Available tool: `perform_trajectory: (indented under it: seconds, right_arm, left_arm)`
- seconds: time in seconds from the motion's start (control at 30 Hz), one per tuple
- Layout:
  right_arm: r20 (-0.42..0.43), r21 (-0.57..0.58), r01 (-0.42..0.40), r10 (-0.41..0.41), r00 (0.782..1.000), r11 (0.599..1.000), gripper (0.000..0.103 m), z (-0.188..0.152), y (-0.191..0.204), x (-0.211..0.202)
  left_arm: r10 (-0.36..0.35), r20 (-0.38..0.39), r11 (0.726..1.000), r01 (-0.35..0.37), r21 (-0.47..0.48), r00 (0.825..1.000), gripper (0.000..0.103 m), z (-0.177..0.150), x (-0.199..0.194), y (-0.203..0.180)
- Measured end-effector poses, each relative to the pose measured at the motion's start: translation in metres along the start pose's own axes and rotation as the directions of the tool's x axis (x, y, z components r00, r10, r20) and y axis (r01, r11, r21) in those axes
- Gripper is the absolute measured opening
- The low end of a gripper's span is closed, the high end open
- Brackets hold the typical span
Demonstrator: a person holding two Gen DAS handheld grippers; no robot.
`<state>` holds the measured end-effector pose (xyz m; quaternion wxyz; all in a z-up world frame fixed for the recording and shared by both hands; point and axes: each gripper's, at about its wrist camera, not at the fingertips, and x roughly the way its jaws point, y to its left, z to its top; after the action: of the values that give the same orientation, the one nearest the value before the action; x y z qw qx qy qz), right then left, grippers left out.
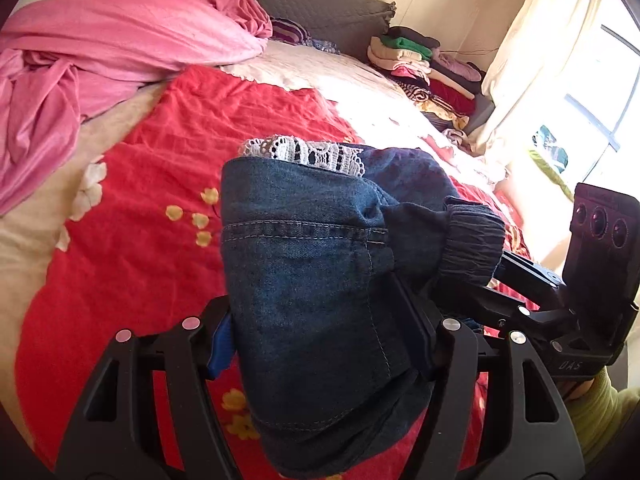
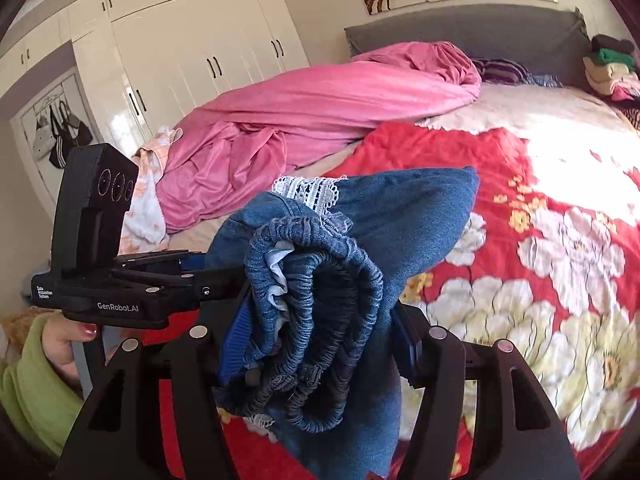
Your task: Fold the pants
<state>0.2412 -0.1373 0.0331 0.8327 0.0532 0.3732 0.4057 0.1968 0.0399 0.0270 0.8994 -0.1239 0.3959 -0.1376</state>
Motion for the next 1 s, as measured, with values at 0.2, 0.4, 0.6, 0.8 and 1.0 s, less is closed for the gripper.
perform_trajectory:
  seconds: [0.2,0.4,0.6,0.8,1.0]
  right_arm:
    - [-0.013,-0.036,0.037,-0.038,0.999,0.999,0.058,0.026,-0.013,0.041]
    - [-0.095,0.044,0.069,-0.064,0.993,0.997,0.059,0.019,-0.045,0.081]
    - [-0.169,0.164,0.097,-0.069,0.983,0.982,0.081,-0.007,-0.069,0.092]
    - [-0.186,0.160,0.162,-0.132,0.974,0.974,0.091,-0.014,-0.065,0.083]
    - [-0.163,0.139,0.206,-0.183,0.970,0.969,0.094,-0.016,-0.064,0.066]
  left_arm:
    - [0.071,-0.004,0.997,-0.071,0.011,0.997,0.059,0.023,0.028,0.020]
    - [0.110,-0.065,0.994,-0.110,0.004,0.992,0.059,0.021,0.063,0.037]
    - [0.150,-0.104,0.988,-0.152,-0.005,0.983,0.066,0.006,0.073,0.050]
    - [0.162,-0.091,0.986,-0.166,-0.033,0.983,0.079,-0.002,0.062,0.056]
    - [0.173,-0.081,0.984,-0.177,-0.036,0.982,0.085,-0.008,0.048,0.059]
